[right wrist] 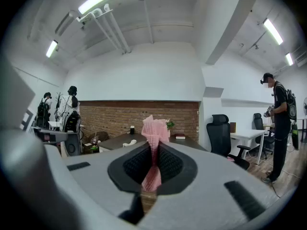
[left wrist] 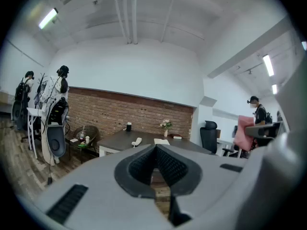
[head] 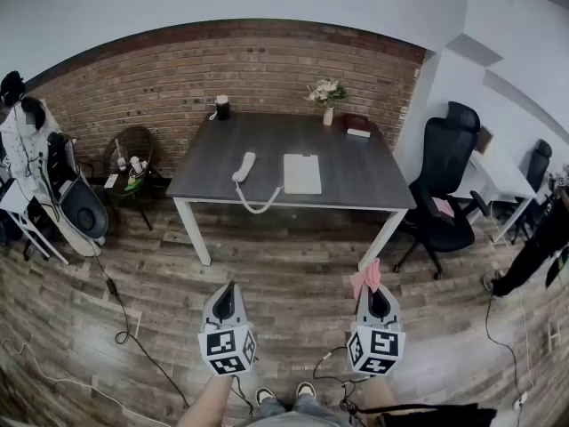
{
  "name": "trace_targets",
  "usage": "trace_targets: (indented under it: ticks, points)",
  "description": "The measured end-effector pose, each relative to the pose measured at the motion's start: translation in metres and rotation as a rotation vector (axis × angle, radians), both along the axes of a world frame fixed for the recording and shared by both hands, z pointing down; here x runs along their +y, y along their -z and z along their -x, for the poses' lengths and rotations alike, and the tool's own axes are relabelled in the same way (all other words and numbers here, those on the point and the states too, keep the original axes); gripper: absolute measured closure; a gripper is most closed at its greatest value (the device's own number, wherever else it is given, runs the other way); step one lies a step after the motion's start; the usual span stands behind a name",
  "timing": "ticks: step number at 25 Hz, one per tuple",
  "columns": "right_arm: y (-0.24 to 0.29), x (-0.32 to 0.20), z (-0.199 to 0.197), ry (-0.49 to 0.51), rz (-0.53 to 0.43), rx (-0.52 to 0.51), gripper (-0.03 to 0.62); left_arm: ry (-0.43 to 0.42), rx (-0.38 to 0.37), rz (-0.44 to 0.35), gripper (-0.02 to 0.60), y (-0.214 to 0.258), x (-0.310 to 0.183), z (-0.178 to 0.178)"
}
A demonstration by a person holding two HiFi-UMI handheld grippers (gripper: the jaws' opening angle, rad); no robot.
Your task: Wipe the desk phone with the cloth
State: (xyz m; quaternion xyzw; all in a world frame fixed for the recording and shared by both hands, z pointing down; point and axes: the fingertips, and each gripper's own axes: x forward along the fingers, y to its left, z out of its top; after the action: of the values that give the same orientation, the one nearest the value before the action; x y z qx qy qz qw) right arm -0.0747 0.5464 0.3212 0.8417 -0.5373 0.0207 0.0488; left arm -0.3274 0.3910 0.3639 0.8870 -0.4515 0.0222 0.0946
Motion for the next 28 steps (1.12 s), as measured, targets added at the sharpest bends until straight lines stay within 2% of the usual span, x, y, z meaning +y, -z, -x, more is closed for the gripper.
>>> trace_targets:
  ticks: [7, 13, 17, 22, 28]
  points:
    - [0.001, -0.01, -0.002, -0.014, -0.053, -0.04, 0.577, -0.004, 0.017, -0.002, 0.577, -0.001, -0.011, 0.001]
    - [-0.004, -0.018, -0.001, -0.044, -0.032, -0.044, 0.577, -0.019, 0.02, 0.001, 0.577, -0.002, -0.025, 0.006]
    - [-0.012, -0.023, -0.002, -0.05, -0.011, -0.061, 0.577, -0.003, 0.034, 0.037, 0.577, -0.01, -0.038, 0.008]
    - [-0.014, -0.043, -0.019, -0.057, -0.012, -0.062, 0.577, -0.004, 0.028, 0.046, 0.577, -0.016, -0.056, -0.006]
    - [-0.02, -0.09, -0.051, -0.045, -0.01, -0.078, 0.577, 0.009, 0.01, 0.05, 0.577, -0.02, -0.093, -0.035]
